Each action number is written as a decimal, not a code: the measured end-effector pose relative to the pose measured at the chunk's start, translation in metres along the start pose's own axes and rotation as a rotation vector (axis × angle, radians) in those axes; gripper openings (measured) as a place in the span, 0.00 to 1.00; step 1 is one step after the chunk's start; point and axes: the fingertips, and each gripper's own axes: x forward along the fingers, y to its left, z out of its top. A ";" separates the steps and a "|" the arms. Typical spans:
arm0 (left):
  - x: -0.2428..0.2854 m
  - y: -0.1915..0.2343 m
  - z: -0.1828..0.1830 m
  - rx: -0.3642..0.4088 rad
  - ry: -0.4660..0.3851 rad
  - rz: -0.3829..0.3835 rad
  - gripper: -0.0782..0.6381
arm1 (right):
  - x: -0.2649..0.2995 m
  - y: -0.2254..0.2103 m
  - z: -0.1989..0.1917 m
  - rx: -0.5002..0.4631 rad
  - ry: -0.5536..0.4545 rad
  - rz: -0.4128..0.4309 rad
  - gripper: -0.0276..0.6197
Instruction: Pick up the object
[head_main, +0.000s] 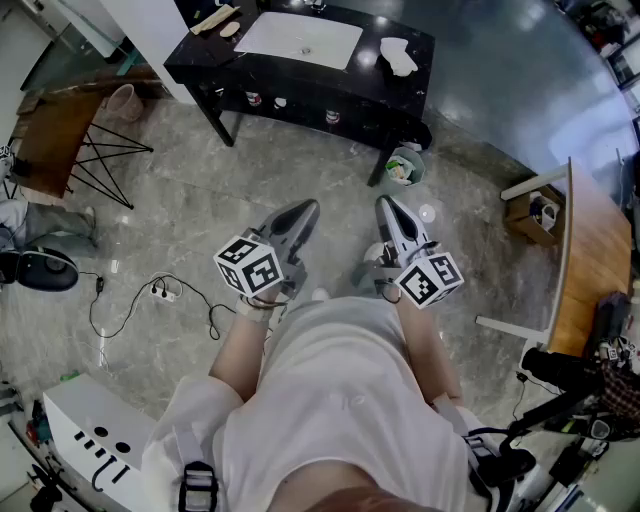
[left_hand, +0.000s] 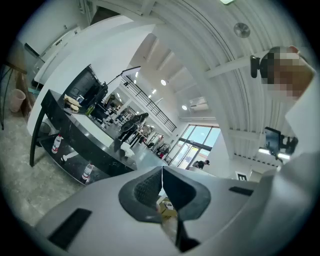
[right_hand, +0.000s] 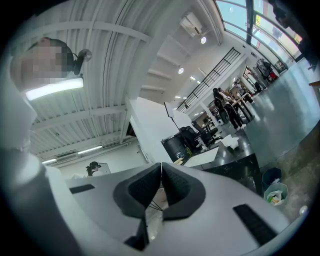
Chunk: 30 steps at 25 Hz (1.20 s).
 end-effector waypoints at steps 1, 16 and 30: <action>0.000 0.002 0.001 -0.002 0.000 0.003 0.12 | 0.002 -0.001 0.000 0.001 -0.003 0.002 0.08; 0.029 0.051 0.013 -0.018 -0.025 0.097 0.12 | 0.056 -0.055 -0.003 0.055 0.018 0.025 0.08; 0.148 0.132 0.054 -0.071 -0.026 0.210 0.12 | 0.163 -0.175 0.029 0.139 0.100 0.041 0.08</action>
